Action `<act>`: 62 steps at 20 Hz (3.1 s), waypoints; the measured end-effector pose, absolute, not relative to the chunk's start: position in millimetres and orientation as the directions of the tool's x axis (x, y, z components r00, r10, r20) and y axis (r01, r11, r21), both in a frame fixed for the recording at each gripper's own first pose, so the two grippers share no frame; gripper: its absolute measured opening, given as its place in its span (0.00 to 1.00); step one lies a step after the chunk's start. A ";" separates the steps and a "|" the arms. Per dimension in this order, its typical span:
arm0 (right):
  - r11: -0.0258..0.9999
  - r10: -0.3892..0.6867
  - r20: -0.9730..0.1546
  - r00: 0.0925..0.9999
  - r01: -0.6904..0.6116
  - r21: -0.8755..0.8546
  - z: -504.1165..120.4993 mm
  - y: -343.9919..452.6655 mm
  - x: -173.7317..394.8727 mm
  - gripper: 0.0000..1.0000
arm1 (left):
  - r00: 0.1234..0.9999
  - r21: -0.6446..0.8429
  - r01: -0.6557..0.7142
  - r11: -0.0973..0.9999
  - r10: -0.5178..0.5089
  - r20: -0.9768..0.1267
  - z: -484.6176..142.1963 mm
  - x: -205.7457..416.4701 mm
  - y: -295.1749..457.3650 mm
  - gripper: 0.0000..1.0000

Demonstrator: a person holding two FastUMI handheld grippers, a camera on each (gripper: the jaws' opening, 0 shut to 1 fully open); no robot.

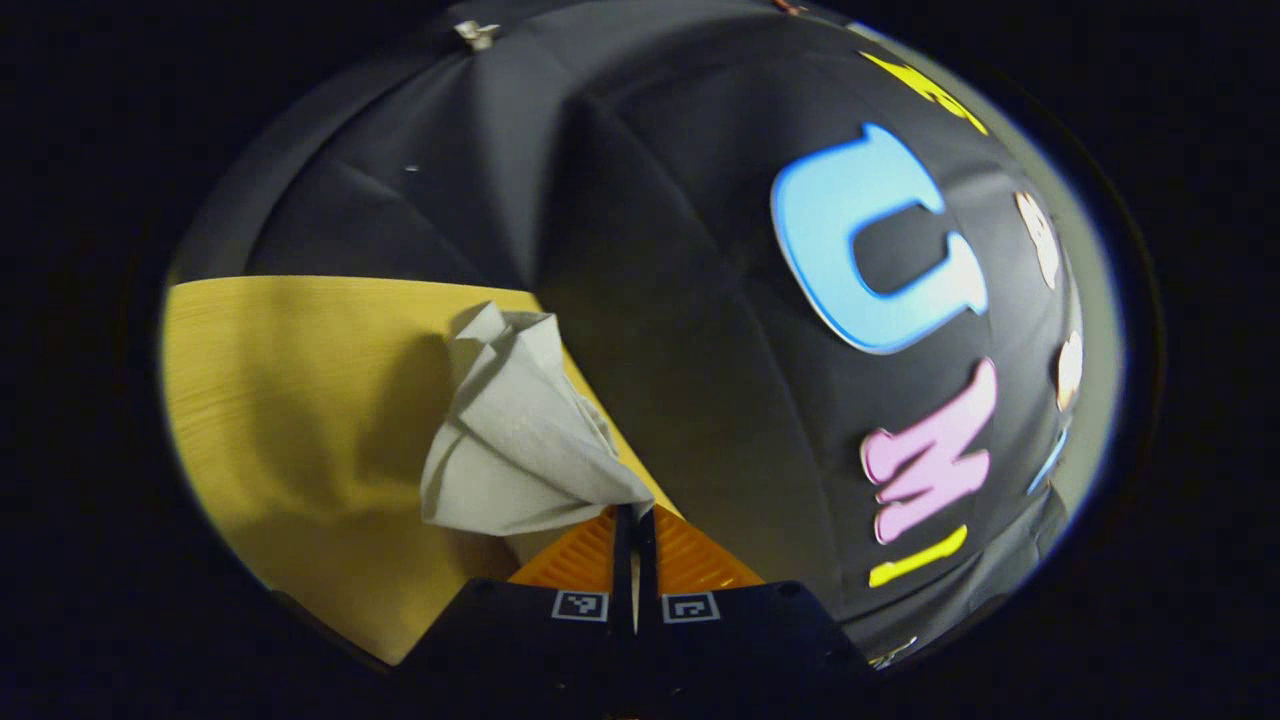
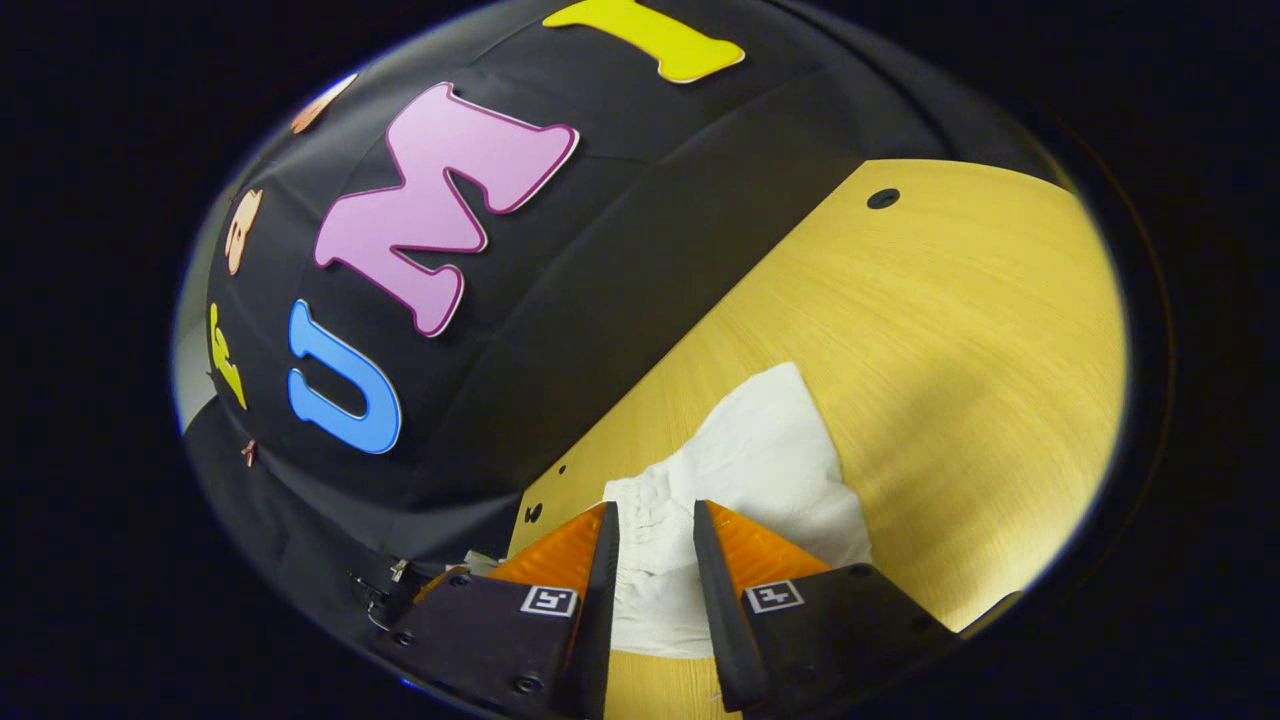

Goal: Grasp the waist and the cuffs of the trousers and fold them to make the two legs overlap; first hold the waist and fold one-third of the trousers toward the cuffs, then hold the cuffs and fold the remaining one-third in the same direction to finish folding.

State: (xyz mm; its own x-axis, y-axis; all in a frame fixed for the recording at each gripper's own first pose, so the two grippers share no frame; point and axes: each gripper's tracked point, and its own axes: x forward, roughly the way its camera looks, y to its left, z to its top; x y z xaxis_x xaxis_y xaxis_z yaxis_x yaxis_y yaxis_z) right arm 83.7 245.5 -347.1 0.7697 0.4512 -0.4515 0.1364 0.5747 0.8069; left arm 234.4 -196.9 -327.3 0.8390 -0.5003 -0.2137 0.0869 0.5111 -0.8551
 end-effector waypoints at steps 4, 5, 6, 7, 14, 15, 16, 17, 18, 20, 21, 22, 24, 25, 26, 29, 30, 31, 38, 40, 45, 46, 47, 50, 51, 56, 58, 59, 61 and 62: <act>0.591 0.405 -0.452 0.795 0.150 0.793 -342.8 210.6 82.5 0.46 | 0.718 -0.798 0.343 0.495 -0.686 -0.117 -287.7 205.0 -301.1 0.05; 0.592 0.394 -0.452 0.800 0.155 0.791 -341.9 201.1 82.2 0.46 | 0.676 -0.779 0.399 0.484 -0.729 -0.107 -281.6 190.9 -329.3 0.06; 0.593 0.383 -0.453 0.805 0.161 0.789 -341.4 192.9 81.9 0.46 | 0.636 -0.769 0.436 0.467 -0.765 -0.104 -278.2 178.9 -351.0 0.06; 0.594 0.371 -0.454 0.810 0.168 0.786 -341.8 184.1 81.3 0.46 | 0.586 -0.763 0.467 0.446 -0.803 -0.111 -279.5 162.2 -374.0 0.06; 0.587 0.319 -0.471 0.823 0.218 0.779 -347.3 144.7 75.7 0.46 | 0.333 -0.750 0.557 0.356 -0.923 -0.191 -319.4 81.6 -454.7 0.05; 0.589 0.317 -0.474 0.822 0.220 0.777 -349.4 142.3 73.9 0.46 | 0.310 -0.749 0.563 0.350 -0.929 -0.201 -322.6 71.6 -458.4 0.05; 0.594 0.317 -0.479 0.819 0.222 0.773 -351.1 140.1 70.6 0.46 | 0.289 -0.742 0.572 0.350 -0.932 -0.217 -326.8 64.7 -461.3 0.05; 0.598 0.321 -0.487 0.813 0.225 0.769 -354.6 140.0 69.6 0.46 | 0.270 -0.717 0.592 0.367 -0.929 -0.253 -335.8 58.7 -464.8 0.06; 0.596 0.325 -0.490 0.809 0.227 0.770 -355.3 141.0 68.6 0.46 | 0.262 -0.690 0.611 0.387 -0.922 -0.285 -343.2 53.5 -466.6 0.06; 0.595 0.336 -0.497 0.800 0.229 0.770 -359.1 144.6 66.8 0.46 | 0.250 -0.613 0.663 0.430 -0.899 -0.361 -358.3 47.0 -463.2 0.06; 0.595 0.343 -0.500 0.795 0.228 0.771 -361.4 147.3 66.0 0.46 | 0.243 -0.592 0.676 0.440 -0.891 -0.385 -364.4 42.0 -462.8 0.06; 0.595 0.348 -0.503 0.791 0.228 0.770 -362.8 149.6 65.8 0.46 | 0.240 -0.580 0.680 0.448 -0.884 -0.402 -367.8 39.8 -461.7 0.05; 0.594 0.358 -0.509 0.782 0.230 0.771 -365.3 153.1 63.8 0.46 | 0.245 -0.559 0.678 0.477 -0.864 -0.441 -376.4 36.9 -459.6 0.06; 0.591 0.364 -0.510 0.779 0.230 0.773 -365.2 153.9 62.7 0.46 | 0.255 -0.541 0.678 0.498 -0.849 -0.462 -382.4 36.9 -457.9 0.05; 0.587 0.368 -0.510 0.777 0.231 0.776 -364.7 155.4 63.5 0.46 | 0.262 -0.523 0.680 0.514 -0.836 -0.481 -388.3 37.0 -456.5 0.06; 0.573 0.381 -0.511 0.771 0.237 0.785 -360.9 157.5 61.6 0.46 | 0.264 -0.491 0.693 0.528 -0.820 -0.508 -393.0 33.0 -457.5 0.06; 0.571 0.382 -0.514 0.768 0.241 0.785 -359.9 156.5 60.3 0.46 | 0.269 -0.485 0.697 0.529 -0.819 -0.507 -391.0 31.7 -457.8 0.06; 0.569 0.383 -0.518 0.765 0.246 0.784 -358.3 156.2 59.4 0.46 | 0.287 -0.466 0.700 0.542 -0.810 -0.511 -387.3 31.8 -455.2 0.16; 0.578 0.433 -0.525 0.732 0.222 0.786 -326.1 164.3 33.6 0.49 | 0.398 -0.437 0.637 0.635 -0.756 -0.519 -314.1 21.2 -425.7 0.75; 0.582 0.458 -0.503 0.733 0.181 0.793 -305.3 166.9 26.3 0.56 | 0.422 -0.440 0.604 0.665 -0.735 -0.531 -291.6 15.5 -410.1 0.75; 0.634 0.470 -0.436 0.768 0.050 0.772 -229.6 155.7 10.8 0.67 | 0.515 -0.441 0.544 0.714 -0.699 -0.496 -214.7 -1.6 -360.0 0.75; 0.634 0.480 -0.423 0.769 0.029 0.772 -217.8 157.9 8.2 0.67 | 0.527 -0.449 0.536 0.715 -0.699 -0.483 -203.3 -4.8 -353.6 0.75; 0.640 0.490 -0.422 0.763 0.014 0.768 -209.9 160.3 0.5 0.82 | 0.537 -0.458 0.529 0.715 -0.699 -0.472 -192.7 -9.6 -347.7 0.76; 0.648 0.518 -0.407 0.753 -0.034 0.761 -184.0 172.5 -14.9 0.70 | 0.566 -0.480 0.521 0.706 -0.707 -0.425 -161.2 -21.1 -326.6 0.75; 0.653 0.520 -0.403 0.753 -0.047 0.756 -176.1 177.1 -21.2 0.71 | 0.569 -0.495 0.520 0.696 -0.715 -0.406 -151.6 -25.7 -322.4 0.75; 0.661 0.539 -0.384 0.750 -0.094 0.744 -149.2 210.6 -43.8 0.71 | 0.603 -0.519 0.494 0.698 -0.705 -0.374 -131.6 -38.4 -284.3 0.75; 0.662 0.555 -0.392 0.734 -0.104 0.742 -149.5 221.9 -52.4 0.71 | 0.611 -0.530 0.470 0.706 -0.694 -0.381 -132.5 -42.8 -273.3 0.75; 0.662 0.565 -0.400 0.722 -0.107 0.742 -149.5 227.0 -56.9 0.71 | 0.617 -0.535 0.461 0.708 -0.689 -0.380 -132.1 -45.3 -270.5 0.75; 0.666 0.578 -0.419 0.700 -0.109 0.738 -153.1 236.0 -57.5 0.71 | 0.619 -0.532 0.460 0.711 -0.686 -0.382 -132.8 -49.6 -263.7 0.75; 0.663 0.586 -0.422 0.691 -0.111 0.740 -153.7 240.8 -56.2 0.71 | 0.621 -0.524 0.461 0.716 -0.682 -0.385 -132.4 -50.8 -259.0 0.75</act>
